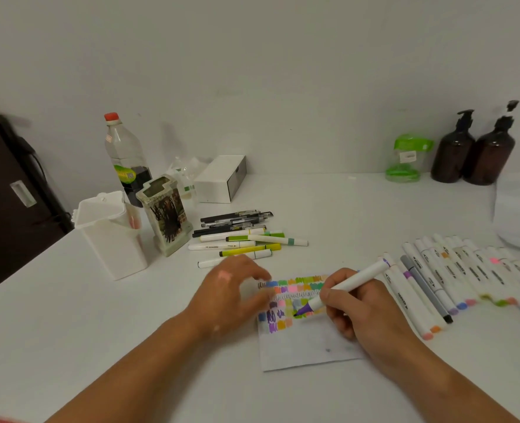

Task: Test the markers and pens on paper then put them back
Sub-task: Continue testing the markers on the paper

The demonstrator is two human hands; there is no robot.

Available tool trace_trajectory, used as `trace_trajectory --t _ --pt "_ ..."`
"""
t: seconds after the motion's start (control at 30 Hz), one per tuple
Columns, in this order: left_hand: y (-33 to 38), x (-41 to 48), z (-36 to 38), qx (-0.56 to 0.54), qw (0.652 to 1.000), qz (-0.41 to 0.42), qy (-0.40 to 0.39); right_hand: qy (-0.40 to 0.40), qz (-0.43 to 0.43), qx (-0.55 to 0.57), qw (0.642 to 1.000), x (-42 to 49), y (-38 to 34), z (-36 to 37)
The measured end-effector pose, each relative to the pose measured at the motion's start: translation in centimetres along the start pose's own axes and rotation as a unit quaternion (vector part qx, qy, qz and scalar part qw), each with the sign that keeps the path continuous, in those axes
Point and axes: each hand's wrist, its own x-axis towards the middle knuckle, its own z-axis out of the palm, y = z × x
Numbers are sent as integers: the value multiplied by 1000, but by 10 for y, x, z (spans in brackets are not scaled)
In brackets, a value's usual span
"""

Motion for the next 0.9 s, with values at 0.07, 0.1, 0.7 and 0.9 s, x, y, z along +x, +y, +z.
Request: trace_trajectory --t 0.07,0.1,0.7,0.9 --pt "11 -22 5 10 997 32 -67 12 -5 -3 1000 0 1 0" --pt "15 -29 8 29 995 42 -86 15 -10 -6 1000 -1 1 0" --pt "14 -35 18 64 992 30 -104 5 14 -221 975 -10 1 17" --pt "13 -35 19 68 992 28 -106 -11 26 -249 968 -9 -1 16"
